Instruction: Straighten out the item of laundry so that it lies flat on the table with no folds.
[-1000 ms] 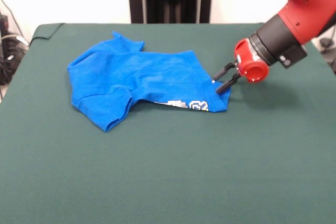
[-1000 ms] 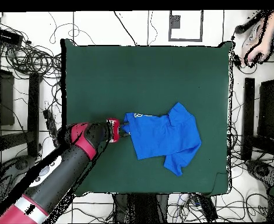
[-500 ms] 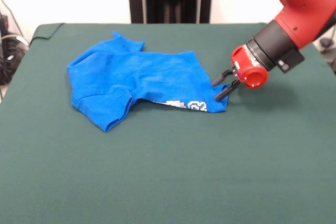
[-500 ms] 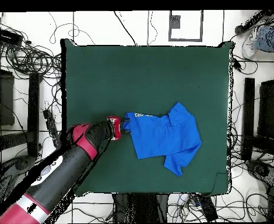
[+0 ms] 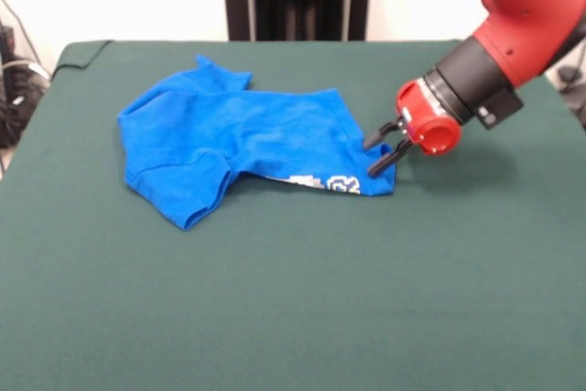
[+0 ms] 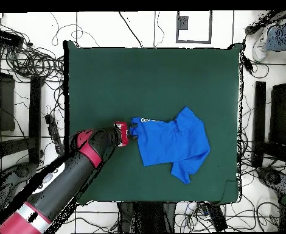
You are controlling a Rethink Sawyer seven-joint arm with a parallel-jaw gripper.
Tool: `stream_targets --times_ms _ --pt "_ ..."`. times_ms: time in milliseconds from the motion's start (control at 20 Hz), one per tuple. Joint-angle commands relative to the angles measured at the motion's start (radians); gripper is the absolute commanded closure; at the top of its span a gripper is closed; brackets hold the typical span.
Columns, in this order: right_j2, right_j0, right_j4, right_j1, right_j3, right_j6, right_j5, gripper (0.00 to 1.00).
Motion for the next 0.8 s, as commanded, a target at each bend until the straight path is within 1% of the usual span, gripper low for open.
stream_targets --times_ms 50,400,500,550,800 --pt "0.09 -0.019 0.043 0.141 -0.03 0.172 -0.08 0.0" --pt "0.032 -0.009 0.041 0.185 -0.025 0.191 -0.096 0.0" --pt "0.005 0.0 0.05 0.21 -0.036 0.209 -0.088 0.0" --pt "-0.018 0.013 0.054 0.229 -0.051 0.224 -0.063 0.0" --pt "-0.035 0.018 0.047 0.226 -0.054 0.196 -0.027 0.0"
